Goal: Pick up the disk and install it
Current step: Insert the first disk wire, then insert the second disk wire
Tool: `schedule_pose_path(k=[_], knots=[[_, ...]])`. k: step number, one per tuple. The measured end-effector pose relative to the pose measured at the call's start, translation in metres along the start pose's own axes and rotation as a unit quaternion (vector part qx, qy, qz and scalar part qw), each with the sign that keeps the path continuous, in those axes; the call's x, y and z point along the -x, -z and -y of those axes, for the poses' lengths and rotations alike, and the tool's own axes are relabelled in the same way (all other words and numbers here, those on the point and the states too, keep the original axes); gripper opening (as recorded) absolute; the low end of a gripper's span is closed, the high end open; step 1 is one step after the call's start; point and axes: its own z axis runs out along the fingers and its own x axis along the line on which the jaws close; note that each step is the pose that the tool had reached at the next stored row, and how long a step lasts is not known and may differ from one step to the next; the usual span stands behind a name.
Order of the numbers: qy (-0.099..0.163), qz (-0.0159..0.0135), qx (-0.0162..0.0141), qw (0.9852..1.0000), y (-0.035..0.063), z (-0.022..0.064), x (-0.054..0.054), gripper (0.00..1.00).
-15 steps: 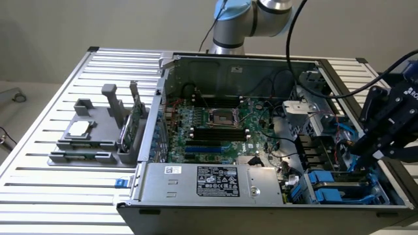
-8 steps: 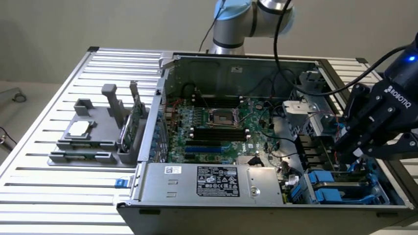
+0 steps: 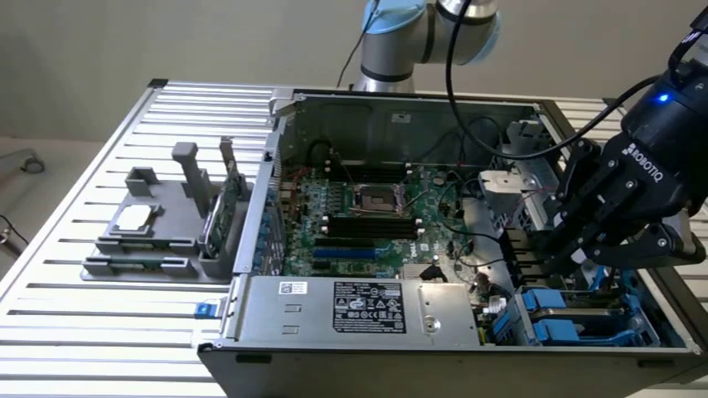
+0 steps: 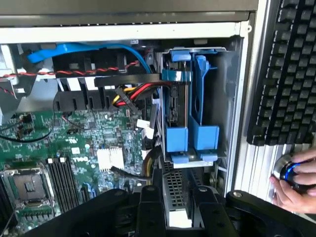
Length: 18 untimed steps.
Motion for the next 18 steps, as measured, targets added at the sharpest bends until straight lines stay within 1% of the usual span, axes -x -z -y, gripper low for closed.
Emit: schedule_pose_path(k=[14, 15, 16, 17, 18], knots=[[0.000, -0.0002, 0.0000, 1.0000, 0.0000, 0.0000, 0.0000, 0.30], [0.000, -0.0013, -0.0001, 1.0000, 0.0001, 0.0000, 0.0002, 0.30], [0.001, -0.0043, -0.0002, 1.0000, 0.0000, -0.0003, 0.0013, 0.30], [0.002, -0.0089, -0.0004, 1.0000, -0.0001, -0.0007, 0.0026, 0.30], [0.004, -0.0141, -0.0006, 0.9999, -0.0001, -0.0011, 0.0038, 0.30]])
